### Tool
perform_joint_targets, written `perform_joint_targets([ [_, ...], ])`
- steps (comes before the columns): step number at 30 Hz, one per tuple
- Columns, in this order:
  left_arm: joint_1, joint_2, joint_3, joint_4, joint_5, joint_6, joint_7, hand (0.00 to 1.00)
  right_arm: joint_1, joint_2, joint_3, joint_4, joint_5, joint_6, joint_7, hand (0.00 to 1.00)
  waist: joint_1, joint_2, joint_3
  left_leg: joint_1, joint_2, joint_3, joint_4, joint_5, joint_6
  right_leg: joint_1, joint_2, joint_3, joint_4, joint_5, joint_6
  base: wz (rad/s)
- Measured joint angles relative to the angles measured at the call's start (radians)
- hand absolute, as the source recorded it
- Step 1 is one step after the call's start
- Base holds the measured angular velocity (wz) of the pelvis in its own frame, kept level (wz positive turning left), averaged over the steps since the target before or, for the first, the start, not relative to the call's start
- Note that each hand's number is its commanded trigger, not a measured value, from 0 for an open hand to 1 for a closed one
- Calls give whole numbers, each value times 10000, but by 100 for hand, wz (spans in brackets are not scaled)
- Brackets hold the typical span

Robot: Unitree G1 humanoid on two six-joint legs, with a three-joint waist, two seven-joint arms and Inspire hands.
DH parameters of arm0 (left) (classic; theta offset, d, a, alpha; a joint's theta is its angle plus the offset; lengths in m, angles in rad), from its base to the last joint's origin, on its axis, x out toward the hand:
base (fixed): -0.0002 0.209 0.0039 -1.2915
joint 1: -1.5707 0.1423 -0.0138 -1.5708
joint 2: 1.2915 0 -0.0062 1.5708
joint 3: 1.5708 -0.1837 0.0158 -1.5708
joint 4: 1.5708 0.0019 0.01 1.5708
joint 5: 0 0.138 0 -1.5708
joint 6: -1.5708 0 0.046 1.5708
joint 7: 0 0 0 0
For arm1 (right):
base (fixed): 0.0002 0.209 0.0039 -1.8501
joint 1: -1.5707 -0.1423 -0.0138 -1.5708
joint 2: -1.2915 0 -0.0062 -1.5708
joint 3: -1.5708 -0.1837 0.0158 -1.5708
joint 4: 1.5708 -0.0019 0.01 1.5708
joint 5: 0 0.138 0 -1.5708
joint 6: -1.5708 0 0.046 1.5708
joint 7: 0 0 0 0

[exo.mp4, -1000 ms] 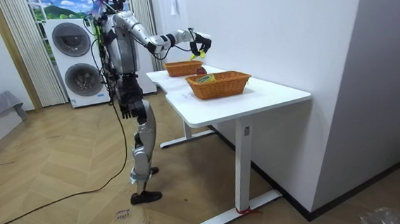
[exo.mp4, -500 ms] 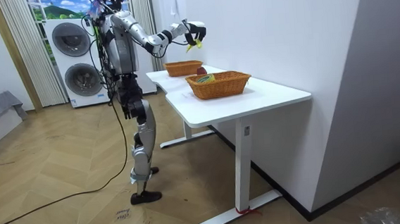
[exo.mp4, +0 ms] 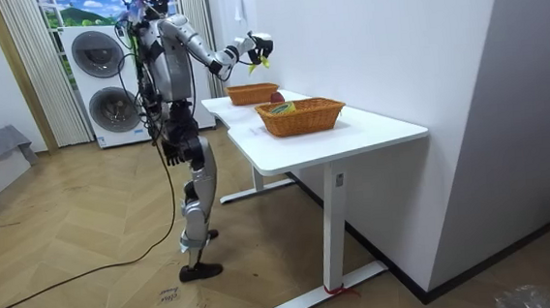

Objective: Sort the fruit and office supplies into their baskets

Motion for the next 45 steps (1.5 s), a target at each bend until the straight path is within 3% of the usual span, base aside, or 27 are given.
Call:
perform_joint_targets([
  [5,-14,-3,1,310,-17,94,9,0,-101,310,261,782,54,-3,-243,100,191,-182,93,-47,-78,-308,16,7,12,71,-8,4,-7,-7,12,20],
  [13,-178,12,-9,377,-35,271,140,0,-616,631,1257,1677,56,119,-701,100,602,-188,99,-364,-80,-377,82,13,1,-129,-5,-307,-11,-8,13,2],
  [22,-179,11,-266,367,-27,396,516,0,-1331,801,1585,2558,481,133,-1202,100,611,-176,98,-497,-168,-706,155,15,3,-105,-20,-538,-20,-8,14,11],
  [31,-116,10,-441,265,-28,512,531,0,-1355,896,1889,2733,482,86,-1596,100,673,-163,98,-477,-230,-740,155,34,36,-62,-70,-498,-23,-10,17,1],
  [32,-127,9,-469,238,-28,510,532,0,-1357,896,1976,2915,480,93,-1728,83,735,-162,97,-461,-230,-718,156,35,38,-56,-74,-503,-24,-14,23,-6],
  [34,-139,1,-488,204,-27,504,531,0,-1356,898,2146,3124,479,94,-1750,22,800,-157,98,-455,-229,-700,157,36,39,-50,-81,-505,-27,-23,37,-3],
  [35,-140,-1,-489,167,-27,499,532,0,-1356,910,2169,3263,479,93,-1748,0,856,-154,100,-459,-229,-701,158,38,41,-51,-81,-505,-27,-26,42,0],
  [45,-136,1,-559,169,-17,561,498,0,-1356,910,2169,3332,514,107,-1674,0,1115,-159,94,-477,-230,-686,142,40,41,-82,-79,-504,-20,-30,49,0],
])
